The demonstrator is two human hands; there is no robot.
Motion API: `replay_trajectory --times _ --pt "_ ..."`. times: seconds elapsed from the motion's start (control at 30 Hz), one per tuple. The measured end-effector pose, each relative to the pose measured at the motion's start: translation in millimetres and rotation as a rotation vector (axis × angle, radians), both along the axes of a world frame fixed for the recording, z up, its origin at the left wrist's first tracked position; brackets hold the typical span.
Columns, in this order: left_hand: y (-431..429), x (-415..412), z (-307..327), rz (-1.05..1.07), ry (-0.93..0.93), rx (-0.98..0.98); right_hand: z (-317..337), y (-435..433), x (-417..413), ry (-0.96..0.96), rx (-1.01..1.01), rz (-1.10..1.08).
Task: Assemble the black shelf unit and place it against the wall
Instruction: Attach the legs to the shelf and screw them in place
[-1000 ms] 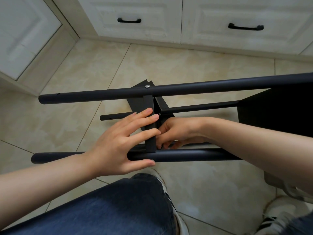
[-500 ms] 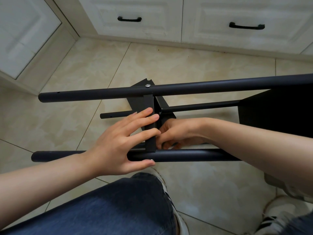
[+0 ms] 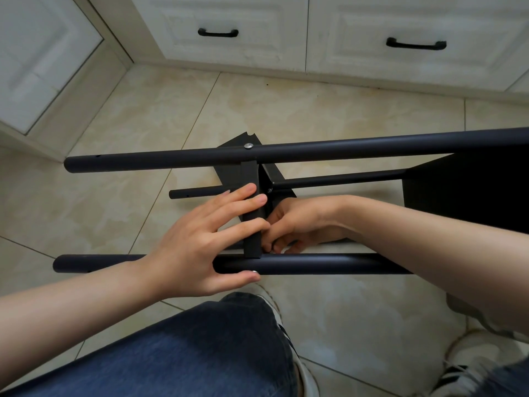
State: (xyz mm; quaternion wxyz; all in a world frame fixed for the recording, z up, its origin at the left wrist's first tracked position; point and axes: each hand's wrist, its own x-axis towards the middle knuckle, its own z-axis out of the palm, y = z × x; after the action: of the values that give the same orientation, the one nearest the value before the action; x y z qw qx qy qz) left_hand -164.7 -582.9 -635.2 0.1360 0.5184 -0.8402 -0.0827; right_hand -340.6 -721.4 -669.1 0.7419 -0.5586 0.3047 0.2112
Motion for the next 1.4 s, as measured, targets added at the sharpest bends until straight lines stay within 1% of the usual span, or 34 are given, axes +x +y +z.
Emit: replay_trajectory --times 0.07,0.23,0.4,0.6,0.77,0.93,1.1,1.27,1.4 --pt "-0.6 0.0 -0.1 0.001 0.0 0.0 0.6 -3.3 -1.5 -0.006 0.037 -0.003" --pt "-1.2 0.5 -0.8 0.0 0.001 -0.002 -1.2 0.7 3.2 0.009 -0.034 0.011" --pt "-1.3 0.0 -0.6 -0.001 0.004 -0.006 0.7 -3.5 -0.8 -0.007 0.069 -0.011" --pt "-1.6 1.0 -1.5 -0.007 -0.004 -0.008 -1.9 2.0 4.8 0.013 -0.016 0.009" --pt "-1.4 1.1 -1.4 -0.002 -0.009 -0.005 2.9 -4.1 1.2 0.003 0.068 0.006" --pt "-1.6 1.9 -2.7 -0.006 -0.003 -0.01 0.5 1.5 6.7 0.024 -0.028 0.016" --pt "-2.2 2.0 -1.9 -0.006 -0.01 -0.008 4.0 -5.3 1.8 0.012 0.064 0.006" --pt "-2.4 1.7 -1.0 -0.006 -0.017 -0.008 -0.4 2.7 5.5 0.024 -0.036 0.001" --pt "-2.6 1.6 -0.7 -0.006 -0.021 -0.006 2.7 -1.7 1.8 0.013 0.036 -0.002"
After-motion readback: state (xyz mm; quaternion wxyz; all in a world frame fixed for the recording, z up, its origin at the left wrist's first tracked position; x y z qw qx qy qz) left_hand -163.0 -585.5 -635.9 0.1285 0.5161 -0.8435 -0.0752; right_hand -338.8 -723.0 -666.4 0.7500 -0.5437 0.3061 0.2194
